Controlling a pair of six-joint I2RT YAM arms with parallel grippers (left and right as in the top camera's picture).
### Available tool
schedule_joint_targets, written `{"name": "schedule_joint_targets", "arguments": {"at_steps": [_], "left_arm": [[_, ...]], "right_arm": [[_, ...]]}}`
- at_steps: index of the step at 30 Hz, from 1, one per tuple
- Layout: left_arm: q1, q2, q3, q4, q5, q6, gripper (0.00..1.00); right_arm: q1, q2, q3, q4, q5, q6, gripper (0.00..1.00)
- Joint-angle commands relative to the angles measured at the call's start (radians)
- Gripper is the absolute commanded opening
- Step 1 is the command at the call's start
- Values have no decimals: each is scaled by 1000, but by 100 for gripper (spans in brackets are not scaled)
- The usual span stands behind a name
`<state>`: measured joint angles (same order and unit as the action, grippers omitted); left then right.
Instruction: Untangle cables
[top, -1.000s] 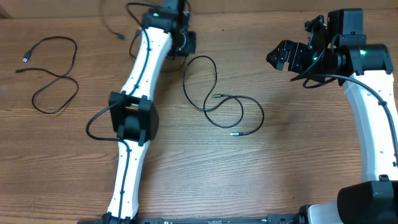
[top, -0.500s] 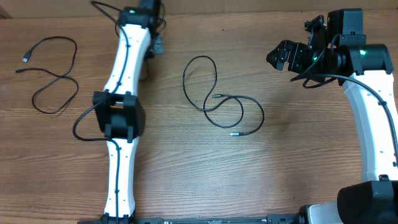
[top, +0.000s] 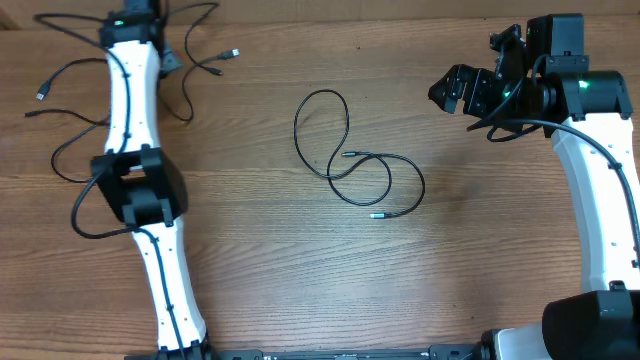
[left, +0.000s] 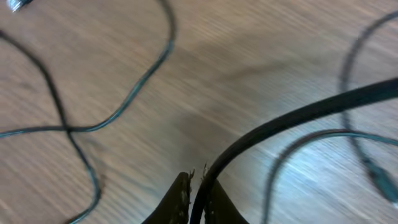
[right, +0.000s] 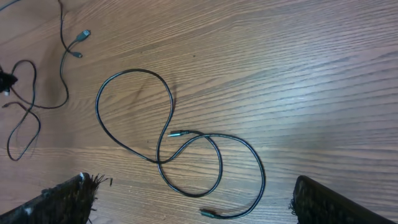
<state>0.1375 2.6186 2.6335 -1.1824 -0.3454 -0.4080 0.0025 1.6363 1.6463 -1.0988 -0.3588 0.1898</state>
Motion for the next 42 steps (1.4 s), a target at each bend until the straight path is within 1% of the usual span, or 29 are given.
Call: {"name": "schedule_joint_targets", "arguments": {"at_steps": [1, 5, 6, 7, 10, 14, 15, 16, 18, 20, 26, 30, 32, 36, 39, 42], "left_arm": [[7, 5, 6, -19, 76, -42, 23], [8, 5, 6, -35, 100, -41, 73], [7, 5, 6, -45, 105, -41, 89], [6, 5, 6, -53, 109, -41, 100], [5, 5, 7, -74, 143, -42, 100], [6, -2, 31, -101, 300, -40, 100], [7, -3, 42, -103, 352, -32, 100], [7, -9, 56, -102, 435, -3, 100], [7, -19, 87, -93, 650, 93, 100], [7, -32, 126, -93, 774, 133, 100], [6, -80, 289, -113, 783, 120, 100], [6, -125, 386, -131, 792, 24, 100], [1, -146, 414, -147, 822, -21, 99], [-31, -184, 427, -189, 897, -11, 100], [-85, -195, 427, -222, 873, 57, 100], [-150, -196, 427, -265, 793, 72, 100]], "right_arm": [[4, -5, -4, 6, 7, 4, 100], [4, -5, -4, 6, 7, 4, 100], [4, -5, -4, 6, 7, 4, 100], [4, -5, -4, 6, 7, 4, 100], [4, -5, -4, 6, 7, 4, 100], [4, -5, -4, 6, 7, 4, 100], [4, -5, -4, 6, 7, 4, 100], [4, -5, -4, 6, 7, 4, 100], [4, -5, -4, 6, 7, 4, 100], [4, -5, -4, 6, 7, 4, 100], [4, -5, -4, 6, 7, 4, 100], [4, -5, -4, 6, 7, 4, 100], [4, -5, -4, 6, 7, 4, 100], [4, -5, -4, 6, 7, 4, 100], [4, -5, -4, 6, 7, 4, 100], [4, -5, -4, 6, 7, 4, 100]]}}
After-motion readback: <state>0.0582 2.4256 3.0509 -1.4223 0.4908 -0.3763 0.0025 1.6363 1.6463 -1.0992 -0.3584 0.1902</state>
